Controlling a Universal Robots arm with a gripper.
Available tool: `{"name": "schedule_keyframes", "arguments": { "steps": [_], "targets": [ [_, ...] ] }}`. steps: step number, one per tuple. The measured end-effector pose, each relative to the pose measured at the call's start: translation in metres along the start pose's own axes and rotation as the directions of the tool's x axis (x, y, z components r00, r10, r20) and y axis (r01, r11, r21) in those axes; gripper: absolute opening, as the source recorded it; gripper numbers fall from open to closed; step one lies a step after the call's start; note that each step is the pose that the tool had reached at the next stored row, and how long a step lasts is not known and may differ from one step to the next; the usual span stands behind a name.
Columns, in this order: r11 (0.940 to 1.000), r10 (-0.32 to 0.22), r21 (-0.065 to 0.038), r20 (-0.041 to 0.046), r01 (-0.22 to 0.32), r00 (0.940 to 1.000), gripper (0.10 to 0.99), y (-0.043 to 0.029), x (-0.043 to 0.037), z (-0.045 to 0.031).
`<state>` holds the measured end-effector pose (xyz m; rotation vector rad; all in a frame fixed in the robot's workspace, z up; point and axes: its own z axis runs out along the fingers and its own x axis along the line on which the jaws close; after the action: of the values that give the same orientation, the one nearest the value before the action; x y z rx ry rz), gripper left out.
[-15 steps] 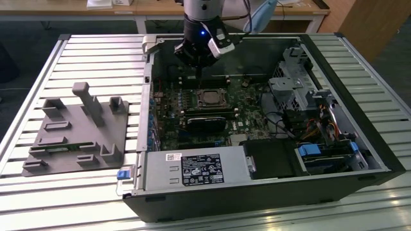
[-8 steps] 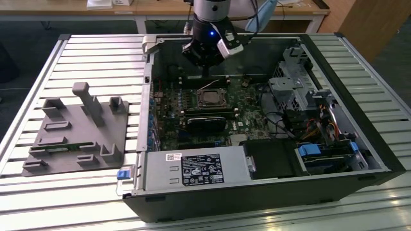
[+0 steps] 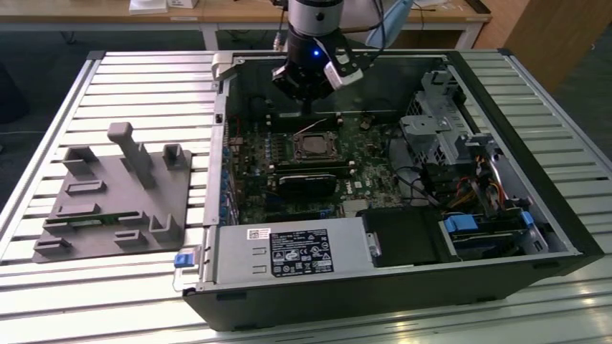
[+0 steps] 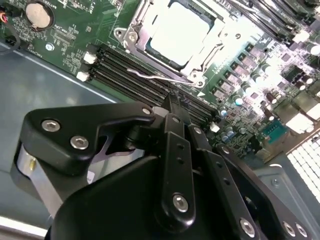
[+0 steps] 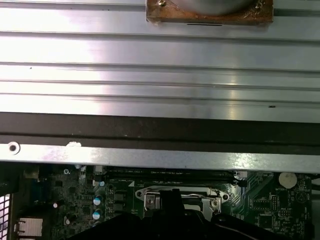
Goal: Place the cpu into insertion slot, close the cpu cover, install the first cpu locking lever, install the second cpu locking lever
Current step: 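Install the first cpu locking lever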
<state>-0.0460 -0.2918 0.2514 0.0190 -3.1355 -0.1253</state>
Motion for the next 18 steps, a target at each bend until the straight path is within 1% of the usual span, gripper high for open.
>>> {"name": "schedule_keyframes", "arguments": {
  "steps": [8,13,18],
  "targets": [
    [1.0,-0.004,0.0,0.0001,0.004,1.0,0.106,-0.0002,-0.0006,0.0016],
    [0.9999,-0.01,0.0,-0.0005,0.01,0.9999,0.106,-0.0007,-0.0034,0.007],
    [0.9999,-0.011,0.0,-0.0006,0.011,0.9999,0.106,-0.001,-0.008,0.0119]
  ]
}}
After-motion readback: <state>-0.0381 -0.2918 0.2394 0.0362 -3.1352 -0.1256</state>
